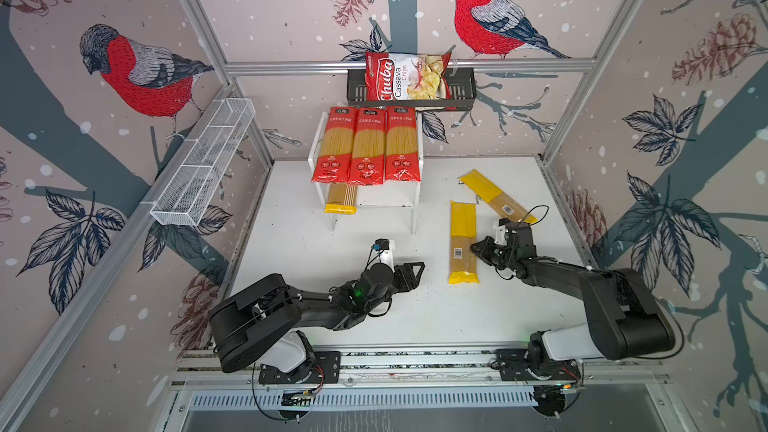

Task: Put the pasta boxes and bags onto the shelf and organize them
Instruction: 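Move the left gripper to the pack's near end while the right gripper holds it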

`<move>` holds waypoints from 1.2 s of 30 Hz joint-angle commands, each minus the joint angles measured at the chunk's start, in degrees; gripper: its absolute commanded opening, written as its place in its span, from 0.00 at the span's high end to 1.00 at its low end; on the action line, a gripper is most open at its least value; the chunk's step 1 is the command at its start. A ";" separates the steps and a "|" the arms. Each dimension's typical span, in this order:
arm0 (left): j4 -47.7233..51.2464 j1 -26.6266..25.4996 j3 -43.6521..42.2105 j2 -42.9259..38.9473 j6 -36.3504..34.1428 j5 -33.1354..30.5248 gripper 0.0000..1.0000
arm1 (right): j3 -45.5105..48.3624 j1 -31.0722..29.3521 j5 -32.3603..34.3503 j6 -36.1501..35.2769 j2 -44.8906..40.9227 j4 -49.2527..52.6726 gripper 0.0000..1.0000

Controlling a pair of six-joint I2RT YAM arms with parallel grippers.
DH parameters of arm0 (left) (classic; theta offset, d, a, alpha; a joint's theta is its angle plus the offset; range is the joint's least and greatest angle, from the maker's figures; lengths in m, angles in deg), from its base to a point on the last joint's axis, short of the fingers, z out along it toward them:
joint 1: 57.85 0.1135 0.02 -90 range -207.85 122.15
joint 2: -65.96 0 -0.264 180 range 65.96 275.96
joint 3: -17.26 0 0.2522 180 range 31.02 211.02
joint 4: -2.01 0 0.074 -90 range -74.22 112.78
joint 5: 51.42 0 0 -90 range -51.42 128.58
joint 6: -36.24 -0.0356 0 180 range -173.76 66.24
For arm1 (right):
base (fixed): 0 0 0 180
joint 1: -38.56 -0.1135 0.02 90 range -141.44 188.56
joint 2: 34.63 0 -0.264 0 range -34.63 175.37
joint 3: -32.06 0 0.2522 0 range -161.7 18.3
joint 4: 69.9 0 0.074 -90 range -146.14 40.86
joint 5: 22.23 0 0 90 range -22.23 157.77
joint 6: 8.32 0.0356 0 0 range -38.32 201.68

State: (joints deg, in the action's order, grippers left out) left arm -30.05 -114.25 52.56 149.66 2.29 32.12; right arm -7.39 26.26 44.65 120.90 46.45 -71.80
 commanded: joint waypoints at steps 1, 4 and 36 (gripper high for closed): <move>-0.23 -0.45 1.38 1.46 -2.74 1.62 0.33 | 0.12 -1.13 -1.44 1.48 -2.17 0.91 0.93; -1.85 -0.94 2.59 3.72 -2.97 3.59 0.33 | 0.12 -1.98 -0.93 2.04 -4.38 2.01 0.95; 2.90 -7.03 9.80 8.70 -17.37 9.19 0.27 | -1.29 -24.25 15.94 25.65 -16.40 8.75 0.96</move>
State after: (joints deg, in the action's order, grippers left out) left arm -33.81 -120.44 61.24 159.72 -8.05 43.97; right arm -8.24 2.13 61.92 143.35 30.56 -57.65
